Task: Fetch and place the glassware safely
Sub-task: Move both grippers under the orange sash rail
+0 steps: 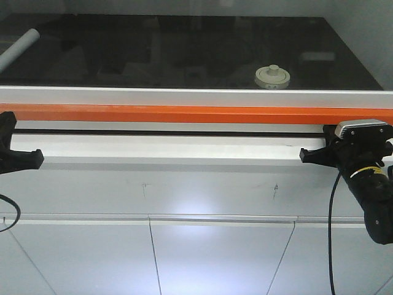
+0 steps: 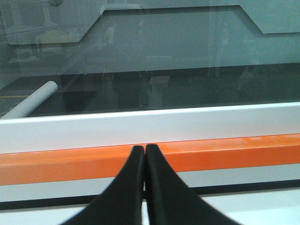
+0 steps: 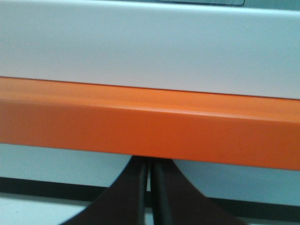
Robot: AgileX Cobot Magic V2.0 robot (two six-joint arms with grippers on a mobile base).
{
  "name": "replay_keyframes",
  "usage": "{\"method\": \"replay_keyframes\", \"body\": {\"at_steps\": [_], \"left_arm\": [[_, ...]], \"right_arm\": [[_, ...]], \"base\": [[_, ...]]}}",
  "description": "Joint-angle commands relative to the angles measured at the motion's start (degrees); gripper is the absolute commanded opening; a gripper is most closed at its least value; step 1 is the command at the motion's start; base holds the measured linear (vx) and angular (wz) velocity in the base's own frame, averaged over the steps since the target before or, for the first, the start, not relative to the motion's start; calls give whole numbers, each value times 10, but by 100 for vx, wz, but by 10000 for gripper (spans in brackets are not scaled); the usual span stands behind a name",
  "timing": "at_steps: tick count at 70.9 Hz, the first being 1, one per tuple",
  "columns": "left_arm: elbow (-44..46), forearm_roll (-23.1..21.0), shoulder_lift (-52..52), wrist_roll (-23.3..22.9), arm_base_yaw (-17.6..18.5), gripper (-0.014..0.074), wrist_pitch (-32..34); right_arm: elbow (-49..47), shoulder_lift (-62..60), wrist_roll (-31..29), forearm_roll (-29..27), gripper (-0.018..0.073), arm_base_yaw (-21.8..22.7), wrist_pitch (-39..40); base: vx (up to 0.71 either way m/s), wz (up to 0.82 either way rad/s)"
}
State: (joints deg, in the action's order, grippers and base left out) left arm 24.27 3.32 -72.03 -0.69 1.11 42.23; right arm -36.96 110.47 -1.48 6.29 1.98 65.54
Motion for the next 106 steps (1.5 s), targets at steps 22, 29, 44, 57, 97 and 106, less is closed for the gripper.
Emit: {"method": "replay_keyframes", "body": {"at_steps": [22,29,44,57,97,106], "left_arm": [[16,-2,6,-3,4,-7,44],[16,-2,6,-3,4,-7,43],[16,-2,0,-3,4,-7,39],[16,-2,-12,-3,4,-7,38],[30,-3,-155,1,4,-7,159],[57,11,-189,1,4,-7,158]], "right_arm": [[-32,-16,-3,-1,-1,5,72],[-32,-16,-1,-1,-1,5,83],[-32,-16,7,0,-1,5,93],[-32,-16,7,0,-1,5,106],[-32,-16,8,0,-1,5,106],[-32,-16,8,0,-1,5,104]], "base": [[0,0],[0,0],[0,0],[0,0],[0,0],[0,0]]}}
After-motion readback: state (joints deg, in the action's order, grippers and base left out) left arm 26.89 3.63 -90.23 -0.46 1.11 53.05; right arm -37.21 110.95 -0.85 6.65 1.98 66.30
